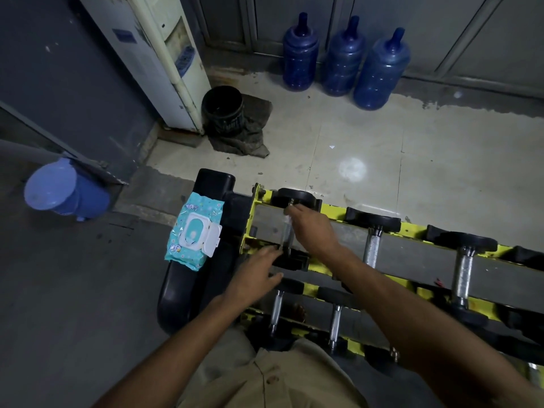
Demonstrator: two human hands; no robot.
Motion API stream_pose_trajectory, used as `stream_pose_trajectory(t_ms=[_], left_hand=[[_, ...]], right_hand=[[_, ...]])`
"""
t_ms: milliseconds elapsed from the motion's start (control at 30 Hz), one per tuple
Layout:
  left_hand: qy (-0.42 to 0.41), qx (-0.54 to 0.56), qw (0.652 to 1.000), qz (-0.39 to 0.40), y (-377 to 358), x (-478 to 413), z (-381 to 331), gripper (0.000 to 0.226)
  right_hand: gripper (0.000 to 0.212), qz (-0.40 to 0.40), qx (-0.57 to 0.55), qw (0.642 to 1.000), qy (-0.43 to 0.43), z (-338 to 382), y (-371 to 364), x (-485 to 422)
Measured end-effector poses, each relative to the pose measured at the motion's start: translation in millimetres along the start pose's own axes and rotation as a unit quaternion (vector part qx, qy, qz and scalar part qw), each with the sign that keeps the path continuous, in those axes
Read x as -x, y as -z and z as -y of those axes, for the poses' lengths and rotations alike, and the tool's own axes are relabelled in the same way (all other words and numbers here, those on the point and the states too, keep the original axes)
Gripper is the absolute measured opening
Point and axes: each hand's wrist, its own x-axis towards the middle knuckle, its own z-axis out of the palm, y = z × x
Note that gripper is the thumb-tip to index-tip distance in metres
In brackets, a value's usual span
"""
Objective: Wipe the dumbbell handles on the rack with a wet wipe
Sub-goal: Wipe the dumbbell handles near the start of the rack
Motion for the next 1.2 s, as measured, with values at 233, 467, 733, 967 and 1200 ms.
stream_pose_trajectory(t_ms=[233,467,733,967,1200], left_hand=[[-0.049,-0.115,0.992,0.022,-16,15,6,0.084],[-0.064,-0.13,0.989,0.022,-20,13,12,0.087],[-0.018,-0.164,0.986,0.029,-25,20,5,0.086],[-0.016,-0.195,0.981,0.015,-35,30,-1,0.085],[-0.015,-0.187,0.982,0.024,-29,27,-5,0.084]], right_hand=[[0.036,0.08,0.056,0.983,0.156,-6,-25,25],[0.035,0.113,0.079,0.969,0.205,-17,-16,5],[0.02,0.158,0.061,0.956,0.239,-10,-26,12],[0.021,0.099,0.068,0.972,0.2,-9,-28,0],[0.019,0.024,-0.193,0.979,-0.065,-3,-56,48]])
